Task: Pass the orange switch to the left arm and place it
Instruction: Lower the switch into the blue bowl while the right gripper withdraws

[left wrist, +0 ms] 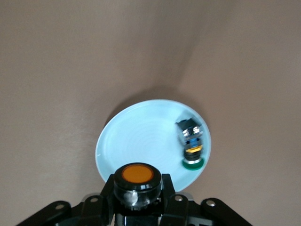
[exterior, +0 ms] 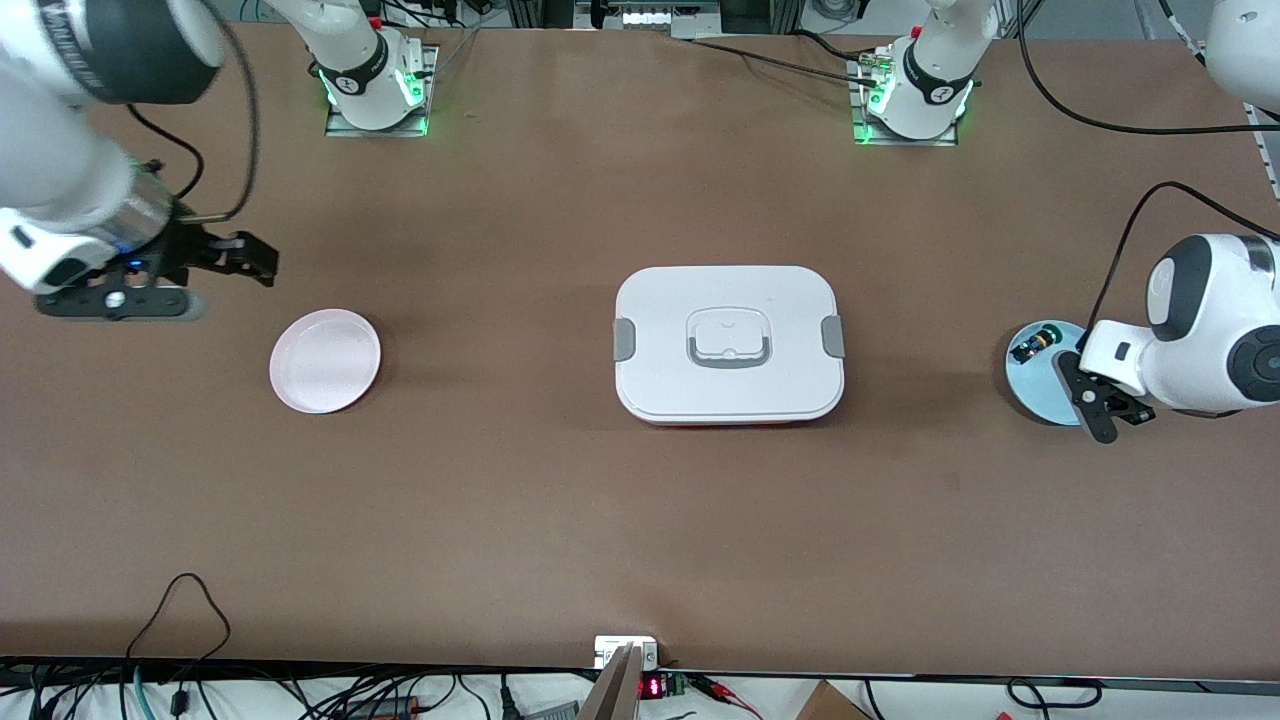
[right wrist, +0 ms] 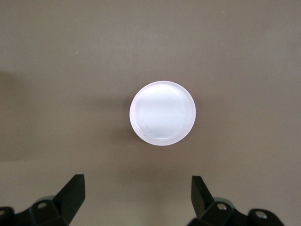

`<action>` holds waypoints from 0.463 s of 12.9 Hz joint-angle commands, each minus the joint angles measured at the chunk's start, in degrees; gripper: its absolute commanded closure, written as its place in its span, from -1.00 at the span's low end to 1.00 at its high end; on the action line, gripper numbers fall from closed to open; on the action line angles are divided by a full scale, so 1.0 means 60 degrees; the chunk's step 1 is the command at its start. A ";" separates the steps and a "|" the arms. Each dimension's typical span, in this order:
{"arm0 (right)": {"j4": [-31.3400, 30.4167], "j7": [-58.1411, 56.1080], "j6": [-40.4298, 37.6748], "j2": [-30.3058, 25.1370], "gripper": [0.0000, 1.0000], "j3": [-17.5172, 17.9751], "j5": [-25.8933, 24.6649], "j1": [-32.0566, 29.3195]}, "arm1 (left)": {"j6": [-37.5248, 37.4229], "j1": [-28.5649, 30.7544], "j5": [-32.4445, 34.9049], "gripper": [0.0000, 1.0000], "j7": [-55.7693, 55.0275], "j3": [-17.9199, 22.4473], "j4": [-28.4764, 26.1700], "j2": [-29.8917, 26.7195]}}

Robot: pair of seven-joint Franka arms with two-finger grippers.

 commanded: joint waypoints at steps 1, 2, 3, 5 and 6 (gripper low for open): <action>0.0136 -0.0121 -0.0032 0.0034 -1.00 -0.1324 0.0369 0.0780 | 0.1301 0.0503 0.0395 0.56 0.0547 -0.0127 -0.0936 -0.0008; 0.0150 -0.0223 -0.0032 0.0019 -1.00 -0.1998 0.0339 0.1439 | 0.1697 0.0605 0.0396 0.56 0.0736 -0.0127 -0.1141 0.0036; 0.0150 -0.0282 -0.0046 -0.0010 -1.00 -0.2179 0.0324 0.1706 | 0.2064 0.0722 0.0396 0.56 0.1013 -0.0112 -0.1317 0.0051; 0.0150 -0.0239 -0.0163 -0.0127 -1.00 -0.2137 0.0295 0.1782 | 0.2534 0.0767 0.0396 0.57 0.1454 -0.0112 -0.1494 0.0124; 0.0078 -0.0224 -0.0178 -0.0244 -1.00 -0.2123 0.0222 0.1855 | 0.2638 0.0826 0.0425 0.57 0.1601 -0.0112 -0.1495 0.0241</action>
